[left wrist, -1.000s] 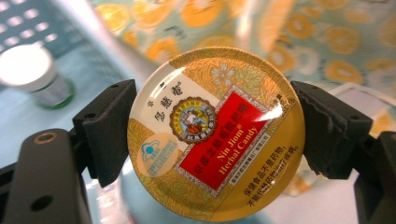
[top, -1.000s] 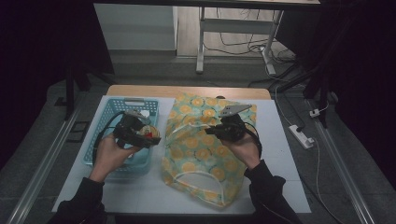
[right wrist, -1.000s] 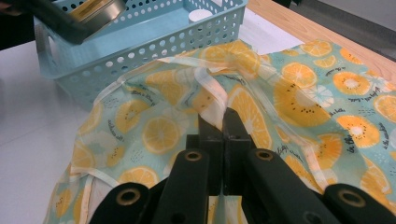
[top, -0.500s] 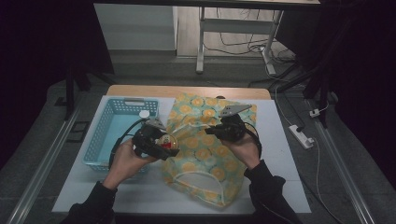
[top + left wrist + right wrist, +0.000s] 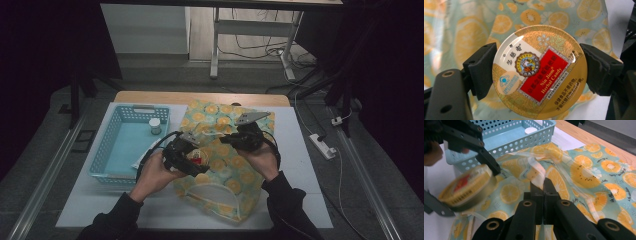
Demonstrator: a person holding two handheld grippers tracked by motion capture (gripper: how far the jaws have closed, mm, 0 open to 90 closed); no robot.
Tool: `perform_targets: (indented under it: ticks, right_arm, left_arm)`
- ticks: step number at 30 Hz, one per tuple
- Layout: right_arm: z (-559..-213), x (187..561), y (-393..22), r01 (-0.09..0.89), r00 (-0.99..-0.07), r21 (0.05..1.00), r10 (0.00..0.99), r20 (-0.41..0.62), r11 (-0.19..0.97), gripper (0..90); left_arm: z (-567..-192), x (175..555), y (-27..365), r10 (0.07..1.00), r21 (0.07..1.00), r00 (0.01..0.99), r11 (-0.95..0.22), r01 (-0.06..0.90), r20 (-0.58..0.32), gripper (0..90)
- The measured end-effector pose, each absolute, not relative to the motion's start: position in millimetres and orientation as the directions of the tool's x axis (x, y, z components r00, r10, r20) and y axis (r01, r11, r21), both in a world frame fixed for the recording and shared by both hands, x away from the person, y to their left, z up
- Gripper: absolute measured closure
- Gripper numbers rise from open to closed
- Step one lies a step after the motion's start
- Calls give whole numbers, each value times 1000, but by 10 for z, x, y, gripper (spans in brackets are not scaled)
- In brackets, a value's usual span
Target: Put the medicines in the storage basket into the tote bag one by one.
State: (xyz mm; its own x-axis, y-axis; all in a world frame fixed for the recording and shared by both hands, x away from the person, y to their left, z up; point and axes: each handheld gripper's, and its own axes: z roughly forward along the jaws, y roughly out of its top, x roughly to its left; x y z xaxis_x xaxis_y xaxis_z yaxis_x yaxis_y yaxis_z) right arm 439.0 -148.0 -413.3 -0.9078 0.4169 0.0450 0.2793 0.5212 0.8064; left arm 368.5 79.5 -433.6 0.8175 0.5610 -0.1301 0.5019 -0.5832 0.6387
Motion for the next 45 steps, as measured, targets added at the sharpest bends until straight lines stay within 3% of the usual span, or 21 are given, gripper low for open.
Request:
perform_targets:
  ticks: [18, 45]
  right_arm:
    - [-4127, 4392, -1492, 278, -905, 811, 423, 42, 515, 898]
    - [-4235, 4440, -1474, 294, -901, 793, 431, 43, 534, 899]
  left_arm:
    - [-4637, 3859, 383, 534, 627, 835, -608, 487, -131, 198]
    - [-5122, 4344, 309, 675, 643, 734, -529, 554, -77, 197]
